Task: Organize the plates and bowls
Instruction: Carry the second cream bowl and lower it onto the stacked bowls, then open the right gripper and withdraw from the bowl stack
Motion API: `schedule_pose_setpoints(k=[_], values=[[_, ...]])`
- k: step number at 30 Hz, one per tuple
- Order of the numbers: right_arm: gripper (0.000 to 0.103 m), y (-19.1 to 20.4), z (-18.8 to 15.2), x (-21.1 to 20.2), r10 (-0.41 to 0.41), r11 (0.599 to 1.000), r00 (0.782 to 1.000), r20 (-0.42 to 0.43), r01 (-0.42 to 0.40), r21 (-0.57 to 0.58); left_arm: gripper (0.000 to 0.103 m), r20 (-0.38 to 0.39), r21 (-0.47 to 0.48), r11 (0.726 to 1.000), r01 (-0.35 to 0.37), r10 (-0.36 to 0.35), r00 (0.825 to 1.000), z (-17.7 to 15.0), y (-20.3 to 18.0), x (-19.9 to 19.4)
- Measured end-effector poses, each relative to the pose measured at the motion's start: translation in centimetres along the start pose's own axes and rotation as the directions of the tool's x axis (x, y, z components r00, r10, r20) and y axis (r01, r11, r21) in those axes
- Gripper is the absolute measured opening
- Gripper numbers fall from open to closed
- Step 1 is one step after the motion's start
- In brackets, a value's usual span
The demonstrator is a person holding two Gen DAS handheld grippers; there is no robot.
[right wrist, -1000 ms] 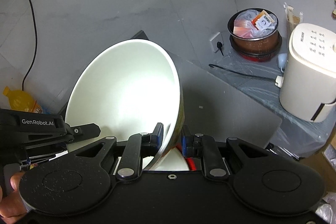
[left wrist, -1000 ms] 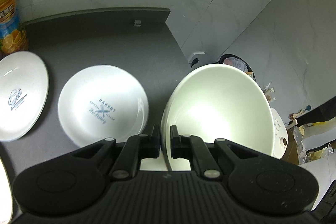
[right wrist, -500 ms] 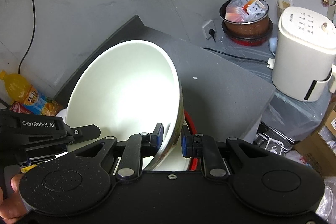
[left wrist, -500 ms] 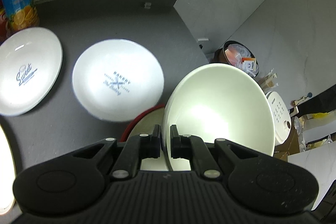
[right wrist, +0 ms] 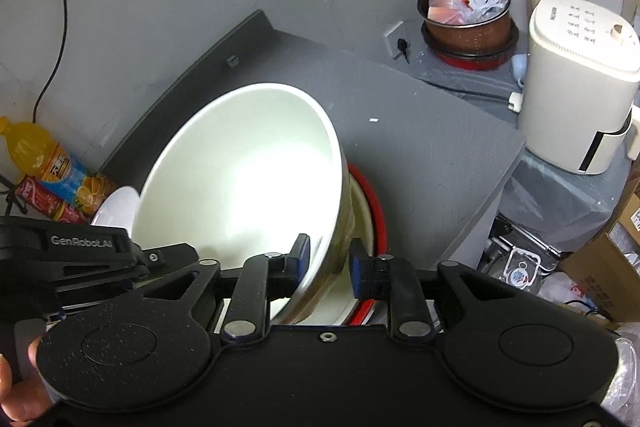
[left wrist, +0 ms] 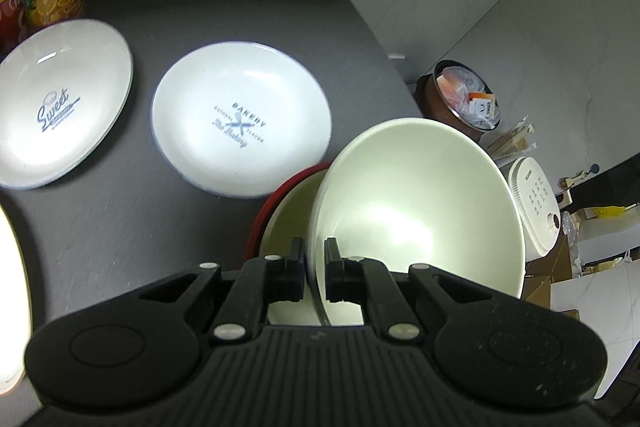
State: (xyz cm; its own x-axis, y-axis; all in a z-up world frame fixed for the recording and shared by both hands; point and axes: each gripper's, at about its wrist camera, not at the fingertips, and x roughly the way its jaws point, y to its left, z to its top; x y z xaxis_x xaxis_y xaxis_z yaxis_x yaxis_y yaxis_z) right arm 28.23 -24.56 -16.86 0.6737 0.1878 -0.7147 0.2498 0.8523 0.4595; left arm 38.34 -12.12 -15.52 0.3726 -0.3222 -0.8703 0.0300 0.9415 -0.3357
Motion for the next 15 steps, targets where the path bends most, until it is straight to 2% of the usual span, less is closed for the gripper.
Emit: schedule_pose_setpoints(k=[3, 11, 15], values=[[0.033, 0.3, -0.1, -0.1, 0.004, 1.0, 1.0, -0.005, -0.004, -0.012, 0.009, -0.013, -0.014, 1.0, -0.01, 0.009, 1.0, -0.2, 0.5, 0.2], [0.035, 0.4, -0.4, -0.9, 0.007, 1.0, 1.0, 0.002, -0.007, -0.002, 0.009, -0.03, -0.044, 0.999, -0.008, 0.006, 1.0, -0.8, 1.3, 0.2], [0.044, 0.9, -0.6, -1.5, -0.005, 1.0, 1.0, 0.014, 0.005, -0.016, 0.01, -0.046, -0.065, 0.998, 0.001, -0.004, 0.999, -1.0, 1.6, 0.0]])
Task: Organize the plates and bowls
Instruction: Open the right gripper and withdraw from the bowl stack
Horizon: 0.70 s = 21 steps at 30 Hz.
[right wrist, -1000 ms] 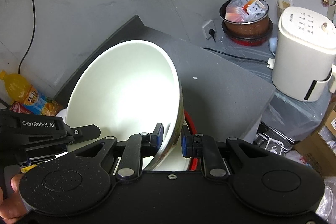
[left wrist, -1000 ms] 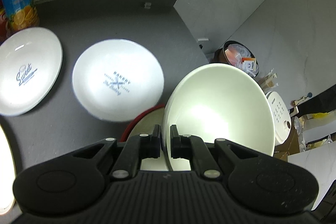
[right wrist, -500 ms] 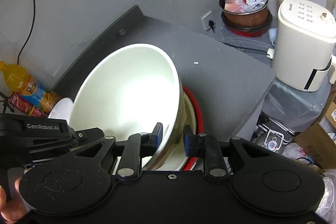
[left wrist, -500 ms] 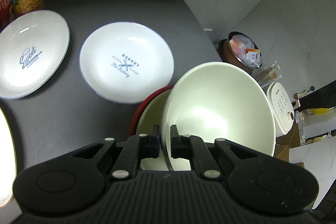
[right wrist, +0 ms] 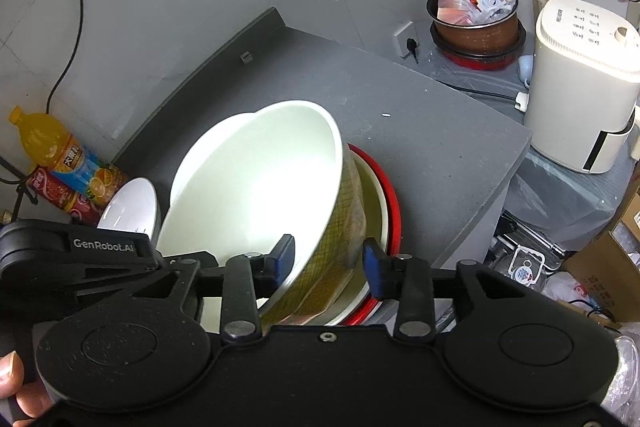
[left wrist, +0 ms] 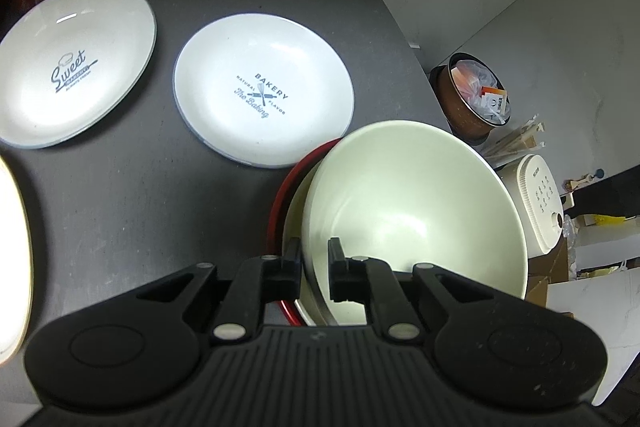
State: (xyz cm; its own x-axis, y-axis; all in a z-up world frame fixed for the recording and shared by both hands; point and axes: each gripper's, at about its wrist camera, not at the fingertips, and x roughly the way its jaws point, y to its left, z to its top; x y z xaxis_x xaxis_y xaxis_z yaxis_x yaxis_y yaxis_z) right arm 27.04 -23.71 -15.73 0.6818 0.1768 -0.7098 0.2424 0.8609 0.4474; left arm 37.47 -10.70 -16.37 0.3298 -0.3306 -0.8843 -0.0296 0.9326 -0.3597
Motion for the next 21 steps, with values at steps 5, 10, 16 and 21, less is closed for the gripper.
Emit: schedule_pose_setpoints(k=[5, 10, 16, 21], values=[[0.046, 0.1, -0.1, -1.2, -0.012, 1.0, 1.0, 0.024, 0.012, -0.003, 0.019, 0.001, 0.004, 1.0, -0.011, 0.011, 1.0, -0.2, -0.1, -0.5], [0.055, 0.6, -0.4, -2.9, -0.015, 1.0, 0.998, 0.062, 0.016, -0.01, 0.037, 0.023, 0.003, 1.0, 0.0, 0.0, 1.0, -0.4, 0.1, -2.0], [0.065, 0.9, -1.0, -3.7, -0.033, 0.999, 0.997, 0.067, 0.033, 0.006, 0.055, 0.047, 0.034, 0.999, 0.005, -0.006, 0.999, -0.9, 0.3, -3.6], [0.076, 1.5, -1.8, -4.7, -0.04, 0.999, 0.996, 0.082, 0.04, 0.002, 0.066, 0.067, 0.051, 0.999, -0.019, 0.016, 0.998, -1.4, 0.8, -4.6]])
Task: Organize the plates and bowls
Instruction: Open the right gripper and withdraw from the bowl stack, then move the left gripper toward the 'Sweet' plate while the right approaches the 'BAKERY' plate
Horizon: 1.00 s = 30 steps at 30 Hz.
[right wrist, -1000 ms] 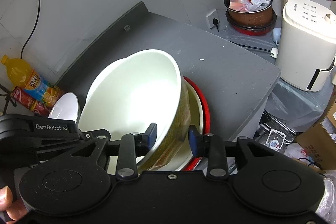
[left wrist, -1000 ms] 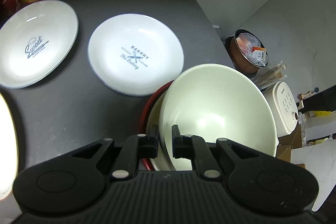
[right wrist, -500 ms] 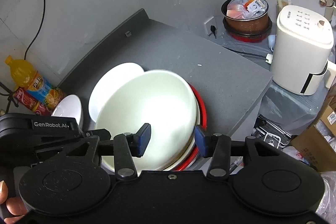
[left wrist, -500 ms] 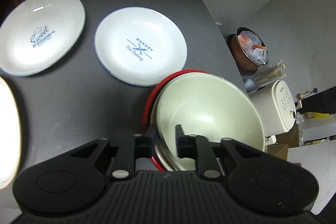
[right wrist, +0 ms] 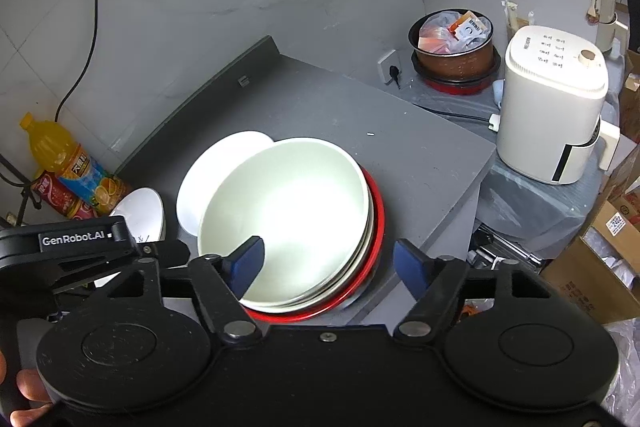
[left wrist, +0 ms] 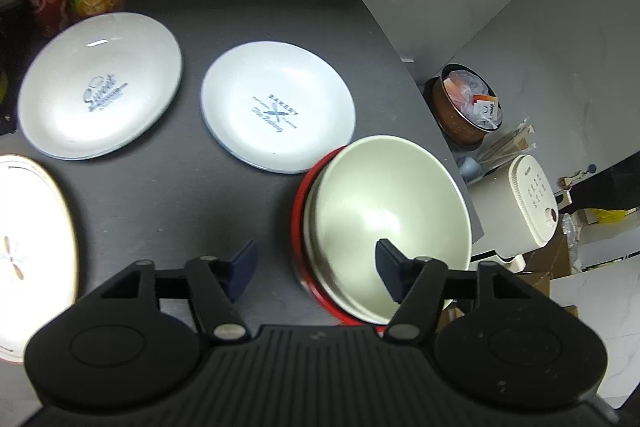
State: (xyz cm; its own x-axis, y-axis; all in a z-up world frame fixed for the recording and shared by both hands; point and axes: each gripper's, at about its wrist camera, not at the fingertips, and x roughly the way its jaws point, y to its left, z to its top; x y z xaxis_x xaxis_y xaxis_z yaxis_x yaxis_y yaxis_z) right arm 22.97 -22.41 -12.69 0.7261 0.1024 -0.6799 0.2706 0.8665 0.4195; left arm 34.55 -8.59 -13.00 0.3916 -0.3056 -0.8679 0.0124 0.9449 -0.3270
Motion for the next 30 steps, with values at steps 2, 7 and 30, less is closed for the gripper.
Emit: schedule_pose_setpoints(k=[2, 7, 30], values=[[0.083, 0.4, -0.2, -0.3, 0.021, 1.0, 1.0, 0.007, -0.021, -0.006, 0.068, 0.015, 0.012, 1.0, -0.002, 0.002, 1.0, -0.2, 0.3, -0.6], [0.092, 2.2, -0.7, -0.7, 0.04, 0.998, 0.999, 0.0, -0.04, -0.053, 0.073, 0.034, 0.019, 1.0, 0.006, -0.007, 0.999, -0.4, 1.8, -2.2], [0.097, 8.4, -1.7, -0.9, 0.029, 0.977, 1.0, -0.006, -0.03, -0.211, 0.08, 0.174, 0.021, 0.988, -0.152, 0.146, 0.974, -1.5, 10.1, -7.8]])
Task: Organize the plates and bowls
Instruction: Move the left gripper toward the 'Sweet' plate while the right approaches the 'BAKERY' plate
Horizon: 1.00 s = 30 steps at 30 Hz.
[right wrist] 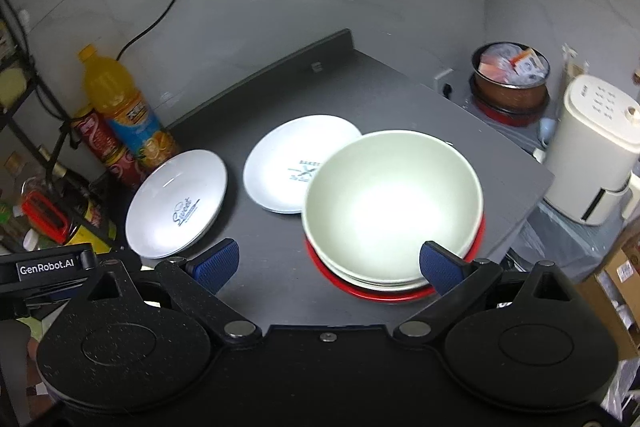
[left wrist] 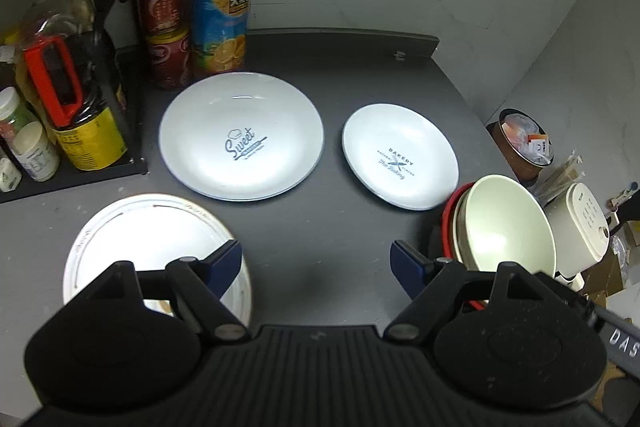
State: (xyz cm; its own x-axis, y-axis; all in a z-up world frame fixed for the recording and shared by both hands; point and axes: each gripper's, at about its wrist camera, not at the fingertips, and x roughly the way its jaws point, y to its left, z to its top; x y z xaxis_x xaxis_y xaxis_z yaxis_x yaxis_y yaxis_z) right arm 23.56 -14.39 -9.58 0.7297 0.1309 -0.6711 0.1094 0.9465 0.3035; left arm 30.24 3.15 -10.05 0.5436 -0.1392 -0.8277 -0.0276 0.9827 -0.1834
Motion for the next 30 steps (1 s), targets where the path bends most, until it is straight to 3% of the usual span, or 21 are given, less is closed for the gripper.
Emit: schedule_pose_setpoints(k=[16, 30], values=[[0.098, 5.2, 1.5, 2.8, 0.096, 0.988, 0.994, -0.046, -0.101, -0.12, 0.08, -0.012, -0.2, 0.977, -0.077, 0.076, 0.997, -0.3, 7.2, -1.3], [0.098, 7.8, 4.2, 7.4, 0.206, 0.946, 0.969, -0.134, -0.232, -0.227, 0.08, -0.022, -0.36, 0.911, -0.199, 0.205, 0.978, 1.1, 10.8, -1.0]])
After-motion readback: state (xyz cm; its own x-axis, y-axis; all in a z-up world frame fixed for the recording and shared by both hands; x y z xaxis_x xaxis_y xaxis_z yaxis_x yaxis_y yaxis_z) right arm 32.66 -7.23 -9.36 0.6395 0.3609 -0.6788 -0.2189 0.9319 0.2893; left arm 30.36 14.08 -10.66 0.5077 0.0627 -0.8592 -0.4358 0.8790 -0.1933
